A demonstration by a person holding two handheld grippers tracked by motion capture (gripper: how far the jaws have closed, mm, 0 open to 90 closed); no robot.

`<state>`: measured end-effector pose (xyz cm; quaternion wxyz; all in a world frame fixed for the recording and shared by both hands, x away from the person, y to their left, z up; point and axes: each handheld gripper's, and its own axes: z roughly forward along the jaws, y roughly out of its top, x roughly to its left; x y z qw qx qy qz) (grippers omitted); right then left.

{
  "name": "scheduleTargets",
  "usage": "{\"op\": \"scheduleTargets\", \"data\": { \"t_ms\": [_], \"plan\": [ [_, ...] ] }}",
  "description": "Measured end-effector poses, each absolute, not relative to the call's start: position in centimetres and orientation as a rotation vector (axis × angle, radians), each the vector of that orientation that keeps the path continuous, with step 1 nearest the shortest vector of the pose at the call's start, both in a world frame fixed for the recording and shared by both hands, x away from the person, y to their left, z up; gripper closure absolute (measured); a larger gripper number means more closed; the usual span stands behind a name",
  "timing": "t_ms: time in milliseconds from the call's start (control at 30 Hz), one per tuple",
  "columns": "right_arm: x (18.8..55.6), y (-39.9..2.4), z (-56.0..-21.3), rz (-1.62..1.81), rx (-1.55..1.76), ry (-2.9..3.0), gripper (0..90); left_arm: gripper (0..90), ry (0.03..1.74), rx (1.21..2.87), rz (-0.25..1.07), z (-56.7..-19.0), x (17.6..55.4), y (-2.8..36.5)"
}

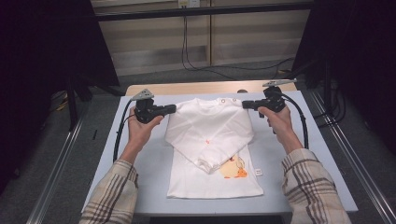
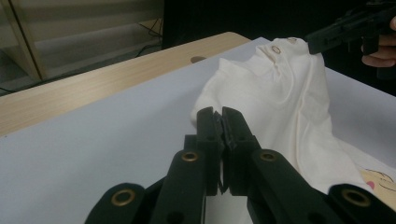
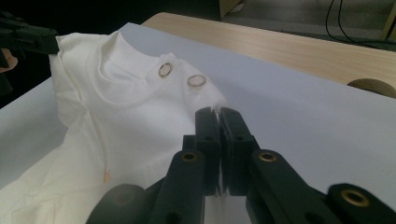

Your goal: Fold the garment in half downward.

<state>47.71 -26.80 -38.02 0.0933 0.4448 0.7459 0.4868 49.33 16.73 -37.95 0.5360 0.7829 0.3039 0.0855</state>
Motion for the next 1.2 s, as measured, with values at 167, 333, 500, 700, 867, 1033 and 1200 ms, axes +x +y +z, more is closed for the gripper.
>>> {"op": "scheduleTargets", "data": {
  "t_ms": [167,333,500,700,867,1033,1200],
  "plan": [
    [47.0,-26.8,-37.9,1.447,1.310,2.211,87.1,86.9,0.709,1.855,0.193,-37.8,48.5,16.6],
    [46.4,-26.9,-37.6,1.462,1.291,2.207,87.1,86.9,0.697,1.852,0.196,-37.3,48.0,16.8],
    [45.8,-27.0,-37.4,1.471,1.282,2.206,87.1,87.0,0.692,1.860,0.189,-37.2,47.5,16.9],
    [44.8,-26.8,-36.7,1.472,1.263,2.202,87.1,87.0,0.684,1.861,0.197,-36.9,46.9,17.1],
    [44.2,-26.8,-36.3,1.468,1.248,2.210,87.1,87.0,0.680,1.851,0.185,-37.1,46.2,17.2],
    [43.8,-26.9,-36.6,1.477,1.249,2.214,87.1,87.0,0.665,1.849,0.183,-37.1,45.4,17.3],
    [43.3,-26.9,-36.4,1.478,1.245,2.203,87.2,87.0,0.649,1.846,0.181,-36.8,44.8,17.4]
  ]
}}
